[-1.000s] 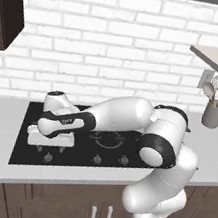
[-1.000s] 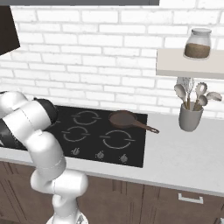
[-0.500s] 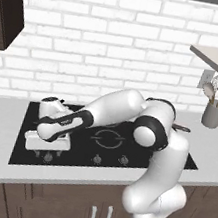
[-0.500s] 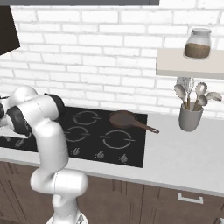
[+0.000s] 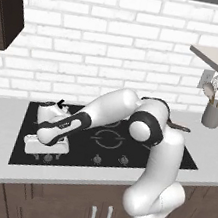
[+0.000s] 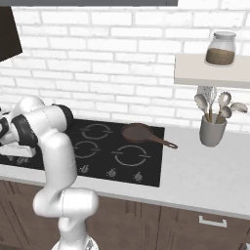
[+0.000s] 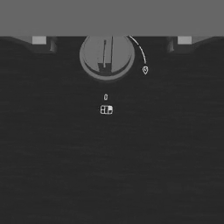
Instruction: Pick the kettle from the counter and place it on a stove burner. Then turn the burner on.
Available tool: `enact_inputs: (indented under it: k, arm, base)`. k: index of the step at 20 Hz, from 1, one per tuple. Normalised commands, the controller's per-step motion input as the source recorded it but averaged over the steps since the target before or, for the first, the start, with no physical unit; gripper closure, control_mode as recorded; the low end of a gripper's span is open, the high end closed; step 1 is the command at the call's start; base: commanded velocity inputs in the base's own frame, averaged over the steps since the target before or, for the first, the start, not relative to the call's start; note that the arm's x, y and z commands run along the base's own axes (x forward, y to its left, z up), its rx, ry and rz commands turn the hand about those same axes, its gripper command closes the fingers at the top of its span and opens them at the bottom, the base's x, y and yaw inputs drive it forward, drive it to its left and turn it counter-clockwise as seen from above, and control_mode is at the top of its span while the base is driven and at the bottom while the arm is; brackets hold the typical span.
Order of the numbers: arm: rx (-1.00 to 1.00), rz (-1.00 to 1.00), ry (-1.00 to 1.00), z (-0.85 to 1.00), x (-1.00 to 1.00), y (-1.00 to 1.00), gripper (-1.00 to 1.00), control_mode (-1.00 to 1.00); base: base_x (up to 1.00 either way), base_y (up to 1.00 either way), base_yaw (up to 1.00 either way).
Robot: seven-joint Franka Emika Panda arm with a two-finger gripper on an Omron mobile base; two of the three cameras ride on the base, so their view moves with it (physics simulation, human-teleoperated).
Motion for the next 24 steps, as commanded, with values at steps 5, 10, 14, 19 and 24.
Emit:
enact_inputs:
  k: [5,10,14,19,24]
  arm:
    - [0.0,0.0,0.0,-0.03,0.09,0.0,-1.0,-1.0]
    - [0.0,0.0,0.0,-0.05,0.0,0.0,-1.0,-1.0]
    - [0.0,0.0,0.0,-0.04,0.0,0.0,1.0,-1.0]
    - [0.0,0.0,0.0,0.0,0.0,0.0,1.0,-1.0]
    - [0.0,0.0,0.0,0.0,0.0,0.0,1.0,-1.0]
  base:
    - [0.0,0.0,0.0]
    - [0.0,0.0,0.0]
    - [0.0,0.0,0.0]
    - [0.0,0.0,0.0]
    - [0.0,0.0,0.0]
